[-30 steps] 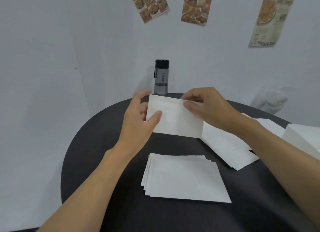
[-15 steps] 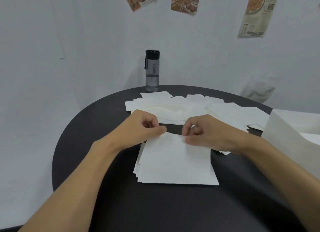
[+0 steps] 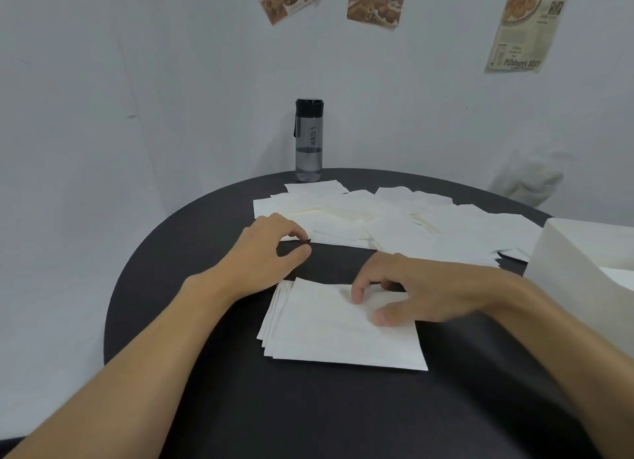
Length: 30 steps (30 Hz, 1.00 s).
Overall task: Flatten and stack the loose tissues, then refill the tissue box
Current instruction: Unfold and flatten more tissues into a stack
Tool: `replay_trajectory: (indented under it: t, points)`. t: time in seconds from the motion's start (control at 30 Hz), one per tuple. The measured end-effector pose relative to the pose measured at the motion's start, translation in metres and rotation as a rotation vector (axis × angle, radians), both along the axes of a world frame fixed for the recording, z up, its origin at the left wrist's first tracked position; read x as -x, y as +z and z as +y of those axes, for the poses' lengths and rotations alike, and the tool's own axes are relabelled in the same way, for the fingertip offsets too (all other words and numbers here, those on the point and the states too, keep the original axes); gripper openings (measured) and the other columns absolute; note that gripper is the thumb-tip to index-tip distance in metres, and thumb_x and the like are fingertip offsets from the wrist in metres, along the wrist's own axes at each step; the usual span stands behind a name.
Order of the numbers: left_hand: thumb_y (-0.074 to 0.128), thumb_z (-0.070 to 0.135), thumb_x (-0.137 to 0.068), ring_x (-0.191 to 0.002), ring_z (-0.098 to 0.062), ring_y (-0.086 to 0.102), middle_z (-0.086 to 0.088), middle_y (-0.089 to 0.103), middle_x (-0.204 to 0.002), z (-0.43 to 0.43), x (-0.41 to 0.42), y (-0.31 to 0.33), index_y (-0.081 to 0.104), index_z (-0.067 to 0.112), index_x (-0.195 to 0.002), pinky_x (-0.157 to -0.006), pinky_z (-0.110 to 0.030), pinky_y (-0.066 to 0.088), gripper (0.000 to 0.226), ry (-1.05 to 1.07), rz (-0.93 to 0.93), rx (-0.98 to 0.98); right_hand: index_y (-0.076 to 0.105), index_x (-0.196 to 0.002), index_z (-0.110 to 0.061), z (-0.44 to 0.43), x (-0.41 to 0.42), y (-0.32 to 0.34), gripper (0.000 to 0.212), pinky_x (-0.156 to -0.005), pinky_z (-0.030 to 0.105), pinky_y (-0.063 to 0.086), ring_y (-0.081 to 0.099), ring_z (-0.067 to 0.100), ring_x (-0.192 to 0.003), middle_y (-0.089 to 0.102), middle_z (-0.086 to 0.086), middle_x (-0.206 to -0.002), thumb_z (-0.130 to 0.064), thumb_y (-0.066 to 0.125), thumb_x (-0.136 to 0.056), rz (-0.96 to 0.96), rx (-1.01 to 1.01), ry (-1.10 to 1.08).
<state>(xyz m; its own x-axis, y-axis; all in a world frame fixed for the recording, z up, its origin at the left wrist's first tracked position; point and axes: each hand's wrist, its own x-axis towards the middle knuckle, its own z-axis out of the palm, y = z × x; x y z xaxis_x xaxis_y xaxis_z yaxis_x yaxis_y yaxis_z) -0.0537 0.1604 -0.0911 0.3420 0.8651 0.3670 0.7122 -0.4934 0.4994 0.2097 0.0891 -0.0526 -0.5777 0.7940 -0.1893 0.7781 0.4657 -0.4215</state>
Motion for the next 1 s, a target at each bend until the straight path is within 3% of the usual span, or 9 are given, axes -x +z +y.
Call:
replay_trajectory:
  t: [0.1,0.2,0.3,0.47,0.63,0.77,1.0]
  points:
    - [0.056,0.037,-0.099,-0.127,-0.012,0.044,0.014,0.058,-0.129,0.012,-0.001,-0.005,0.062,0.03,-0.12,-0.109,-0.038,0.03,0.023,0.096,0.061,-0.091,0.059,-0.11,-0.046,0.002,0.003,-0.003,0.02,-0.098,0.017,0.036,0.045,-0.005,-0.109,0.047,-0.021,-0.121,-0.039,0.065,-0.093,0.035,0.012,0.008]
    - [0.055,0.036,-0.099,-0.13,-0.016,0.044,0.009,0.057,-0.134,0.032,0.001,-0.008,0.061,0.026,-0.125,-0.109,-0.039,0.031,0.028,0.146,0.108,-0.12,0.064,-0.098,-0.035,0.004,0.014,-0.015,0.01,-0.081,0.009,0.037,0.048,-0.005,-0.093,0.054,-0.018,-0.107,-0.04,0.068,-0.091,0.202,-0.092,-0.089]
    - [0.056,0.034,-0.099,-0.128,-0.021,0.049,0.003,0.058,-0.135,0.056,0.01,-0.005,0.06,0.021,-0.127,-0.11,-0.043,0.036,0.03,0.219,0.094,-0.116,0.066,-0.084,-0.029,0.008,0.029,-0.032,0.007,-0.074,0.015,0.042,0.052,0.0,-0.081,0.06,-0.012,-0.096,-0.034,0.068,-0.088,0.386,-0.226,-0.193]
    - [0.064,0.037,-0.096,-0.125,-0.023,0.054,-0.001,0.059,-0.137,0.095,0.017,-0.001,0.058,0.019,-0.131,-0.107,-0.045,0.04,0.04,0.226,0.096,0.006,0.062,-0.079,-0.032,0.017,0.034,-0.045,0.013,-0.074,0.018,0.04,0.054,0.002,-0.084,0.058,-0.016,-0.092,-0.041,0.057,-0.085,0.381,-0.303,-0.197]
    - [0.066,0.034,-0.094,-0.109,-0.022,0.061,0.0,0.068,-0.117,0.119,0.019,0.001,0.07,0.019,-0.115,-0.096,-0.044,0.05,0.026,0.258,0.125,0.02,0.059,-0.078,-0.035,0.018,0.034,-0.047,0.023,-0.076,0.027,0.047,0.055,0.006,-0.082,0.056,-0.017,-0.092,-0.054,0.046,-0.078,0.377,-0.323,-0.185]
    - [0.057,0.023,-0.097,-0.084,-0.029,0.063,0.001,0.068,-0.085,0.123,0.021,0.002,0.069,0.016,-0.085,-0.072,-0.038,0.05,0.018,0.265,0.183,-0.06,0.059,-0.078,-0.035,0.018,0.034,-0.046,0.024,-0.078,0.031,0.049,0.056,0.007,-0.084,0.056,-0.016,-0.093,-0.055,0.045,-0.077,0.377,-0.317,-0.186]
    - [0.048,0.025,-0.104,-0.085,-0.028,0.061,0.001,0.07,-0.09,0.107,0.017,0.019,0.071,0.014,-0.094,-0.074,-0.041,0.05,0.027,0.225,0.167,-0.297,0.06,-0.08,-0.033,0.015,0.034,-0.046,0.024,-0.083,0.029,0.046,0.056,0.007,-0.09,0.054,-0.018,-0.096,-0.052,0.047,-0.082,0.358,-0.331,-0.177]
